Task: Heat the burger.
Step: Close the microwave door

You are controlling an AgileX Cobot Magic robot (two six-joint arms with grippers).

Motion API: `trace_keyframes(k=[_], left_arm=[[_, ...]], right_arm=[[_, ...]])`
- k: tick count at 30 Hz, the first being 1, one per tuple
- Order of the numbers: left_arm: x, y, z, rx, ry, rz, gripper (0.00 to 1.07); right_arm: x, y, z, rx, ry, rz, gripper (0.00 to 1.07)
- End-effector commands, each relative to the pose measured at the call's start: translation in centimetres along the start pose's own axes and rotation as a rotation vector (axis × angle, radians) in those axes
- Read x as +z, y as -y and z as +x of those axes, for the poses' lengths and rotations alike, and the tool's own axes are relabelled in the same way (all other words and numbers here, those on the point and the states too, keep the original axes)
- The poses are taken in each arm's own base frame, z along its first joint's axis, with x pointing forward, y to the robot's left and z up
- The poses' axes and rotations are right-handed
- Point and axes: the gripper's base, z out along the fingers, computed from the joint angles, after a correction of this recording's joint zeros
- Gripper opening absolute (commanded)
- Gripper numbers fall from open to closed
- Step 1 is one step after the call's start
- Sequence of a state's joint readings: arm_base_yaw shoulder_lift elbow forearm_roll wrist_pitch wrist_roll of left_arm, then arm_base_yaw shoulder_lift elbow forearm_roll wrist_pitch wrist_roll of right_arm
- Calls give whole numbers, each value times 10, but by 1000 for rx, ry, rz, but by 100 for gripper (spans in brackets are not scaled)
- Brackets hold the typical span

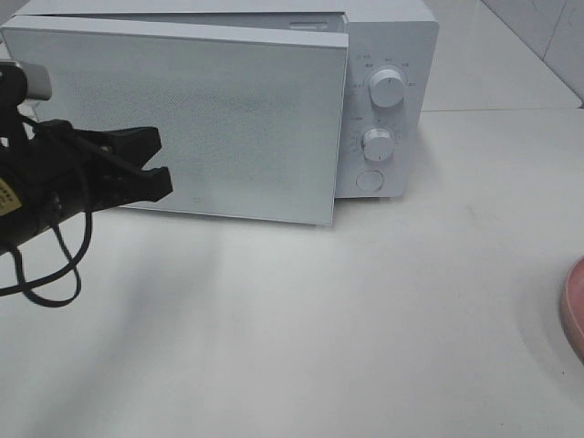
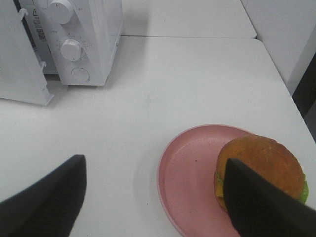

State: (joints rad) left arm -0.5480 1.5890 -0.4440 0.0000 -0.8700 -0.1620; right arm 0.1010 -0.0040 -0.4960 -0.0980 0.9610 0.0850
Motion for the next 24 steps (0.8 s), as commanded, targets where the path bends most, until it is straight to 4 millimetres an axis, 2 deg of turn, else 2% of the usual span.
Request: trace_keyframes(k=[1, 2, 9, 16, 24], left_arm=[[9, 5, -4, -18, 11, -10, 0], [17, 9, -5, -32, 4, -11, 0], [41, 25, -9, -46, -1, 18, 0], [75, 46, -14, -49, -5, 60, 0], [104, 51, -18, -105, 20, 31, 0]], right_arm=[[-3, 0, 2, 0, 23, 3, 72], [-3, 0, 2, 0, 23, 3, 72], [-3, 0, 2, 0, 23, 3, 72], [-3, 0, 2, 0, 23, 3, 72], [-3, 0, 2, 0, 23, 3, 72]])
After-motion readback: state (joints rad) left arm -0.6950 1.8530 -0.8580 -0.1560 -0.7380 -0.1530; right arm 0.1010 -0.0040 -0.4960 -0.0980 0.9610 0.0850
